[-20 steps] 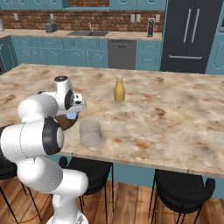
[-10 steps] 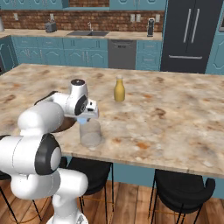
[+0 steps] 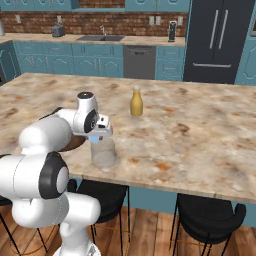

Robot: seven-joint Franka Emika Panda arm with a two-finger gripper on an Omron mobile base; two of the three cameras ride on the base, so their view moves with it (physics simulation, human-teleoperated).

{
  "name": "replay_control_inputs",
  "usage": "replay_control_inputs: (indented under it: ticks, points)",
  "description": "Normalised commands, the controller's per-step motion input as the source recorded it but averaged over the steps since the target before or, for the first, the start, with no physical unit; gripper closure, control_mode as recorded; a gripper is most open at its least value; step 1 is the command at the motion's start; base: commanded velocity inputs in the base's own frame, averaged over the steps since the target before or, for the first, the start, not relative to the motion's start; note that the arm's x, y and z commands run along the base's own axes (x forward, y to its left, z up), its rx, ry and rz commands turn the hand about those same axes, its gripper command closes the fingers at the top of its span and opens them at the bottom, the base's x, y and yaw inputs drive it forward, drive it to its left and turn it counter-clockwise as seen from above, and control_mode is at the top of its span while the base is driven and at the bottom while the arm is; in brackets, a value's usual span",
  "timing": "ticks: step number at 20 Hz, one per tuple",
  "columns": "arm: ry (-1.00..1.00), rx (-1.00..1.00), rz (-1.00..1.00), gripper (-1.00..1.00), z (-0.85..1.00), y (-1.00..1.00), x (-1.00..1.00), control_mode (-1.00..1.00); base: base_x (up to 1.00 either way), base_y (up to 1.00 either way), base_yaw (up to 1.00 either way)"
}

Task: There are two ice cubes in the ice bowl. Place both ice cubes in the glass cup.

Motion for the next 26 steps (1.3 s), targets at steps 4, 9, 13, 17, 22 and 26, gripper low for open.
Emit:
replay_control_inputs:
  ticks: [4,9,13,17,22,26]
  points:
    - [0.0,0.0,0.0,1.0,-0.05,-0.5,0.0,-1.0,0.0,0.0,0.0]
    - [0.0,0.0,0.0,1.0,0.0,-0.29,0.01,-1.0,0.0,0.0,0.0]
    - [0.0,0.0,0.0,1.0,0.0,0.07,0.02,-1.0,0.0,0.0,0.0]
    - [0.0,-0.01,-0.01,1.0,0.0,0.11,0.07,-1.0,0.0,0.0,0.0]
    - [0.0,0.0,-0.02,1.0,0.0,0.02,0.24,-1.0,0.0,0.0,0.0]
    - [0.0,0.0,0.0,1.0,0.0,0.0,0.04,-1.0,0.0,0.0,0.0]
